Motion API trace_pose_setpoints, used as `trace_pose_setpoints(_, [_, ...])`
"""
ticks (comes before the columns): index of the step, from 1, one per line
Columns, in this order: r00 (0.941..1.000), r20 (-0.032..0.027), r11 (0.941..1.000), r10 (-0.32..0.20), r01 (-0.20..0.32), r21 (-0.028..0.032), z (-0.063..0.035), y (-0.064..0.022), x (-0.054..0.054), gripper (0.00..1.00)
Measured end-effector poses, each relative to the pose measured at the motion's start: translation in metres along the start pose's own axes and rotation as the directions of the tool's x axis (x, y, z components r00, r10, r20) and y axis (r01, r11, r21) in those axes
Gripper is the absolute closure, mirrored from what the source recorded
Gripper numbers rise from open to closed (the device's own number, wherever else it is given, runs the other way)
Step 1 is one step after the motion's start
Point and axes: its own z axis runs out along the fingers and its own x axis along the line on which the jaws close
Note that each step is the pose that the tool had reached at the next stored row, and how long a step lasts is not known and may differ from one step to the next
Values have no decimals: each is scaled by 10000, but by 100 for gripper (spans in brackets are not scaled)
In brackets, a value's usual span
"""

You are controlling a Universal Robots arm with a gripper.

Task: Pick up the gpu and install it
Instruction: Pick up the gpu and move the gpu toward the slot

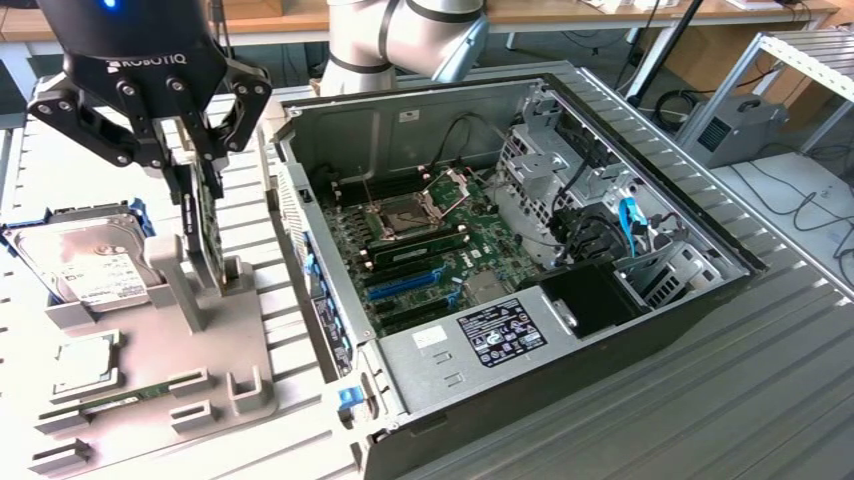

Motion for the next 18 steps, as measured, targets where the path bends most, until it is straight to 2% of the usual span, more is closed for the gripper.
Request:
trace_pose_setpoints(1, [10000,-5,10000,3,-3,-67,0,0,0,71])
trace_pose_setpoints(2, [10000,-6,10000,4,-4,-76,-1,0,0,71])
trace_pose_setpoints(14, [10000,-7,10000,3,-3,-75,-1,0,0,71])
trace_pose_setpoints(18, [10000,-4,10000,1,-1,-49,1,3,-37,71])
